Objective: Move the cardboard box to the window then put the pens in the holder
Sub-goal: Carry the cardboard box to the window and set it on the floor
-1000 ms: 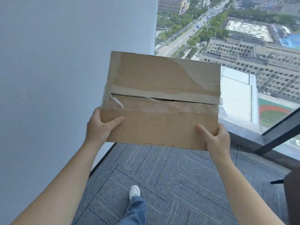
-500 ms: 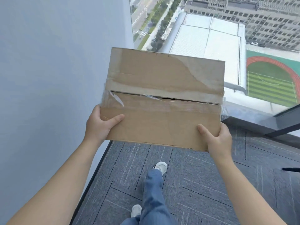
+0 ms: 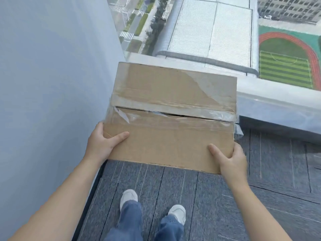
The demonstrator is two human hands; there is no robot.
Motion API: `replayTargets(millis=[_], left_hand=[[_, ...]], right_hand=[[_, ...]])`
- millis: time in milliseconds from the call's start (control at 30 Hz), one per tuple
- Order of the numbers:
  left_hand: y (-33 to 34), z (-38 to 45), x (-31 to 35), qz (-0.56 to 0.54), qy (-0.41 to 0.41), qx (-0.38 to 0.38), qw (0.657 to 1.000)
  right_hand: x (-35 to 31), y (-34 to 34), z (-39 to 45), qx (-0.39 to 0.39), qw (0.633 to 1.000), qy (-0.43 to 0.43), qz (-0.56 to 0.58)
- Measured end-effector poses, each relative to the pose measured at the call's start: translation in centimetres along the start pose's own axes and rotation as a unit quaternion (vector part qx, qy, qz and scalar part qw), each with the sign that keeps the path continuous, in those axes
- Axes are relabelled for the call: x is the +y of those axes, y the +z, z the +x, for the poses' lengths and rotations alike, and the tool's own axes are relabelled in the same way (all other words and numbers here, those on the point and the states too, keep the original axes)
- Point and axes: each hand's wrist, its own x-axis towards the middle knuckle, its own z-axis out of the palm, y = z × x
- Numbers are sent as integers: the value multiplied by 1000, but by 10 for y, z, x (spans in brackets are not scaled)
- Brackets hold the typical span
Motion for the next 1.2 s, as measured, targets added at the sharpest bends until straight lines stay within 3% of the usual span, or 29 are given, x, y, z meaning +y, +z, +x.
replayTargets(millis=[300,500,833,1000,1200], left_hand=[[95,171,-170,35,-7,-60,998],[124,227,-213,75,-14,-75,994],[130,252,-208,143,-26,-55,988],[119,220,-173,278,-3,-16,960],[79,126,-64,371,59,-115,919]], right_hand=[[163,126,130,35,998,44,-15],[206,165,174,42,996,68,-37],[200,173,201,29,992,86,-82],[174,153,179,17,987,82,-140],[74,82,101,-31,970,-6,-241]])
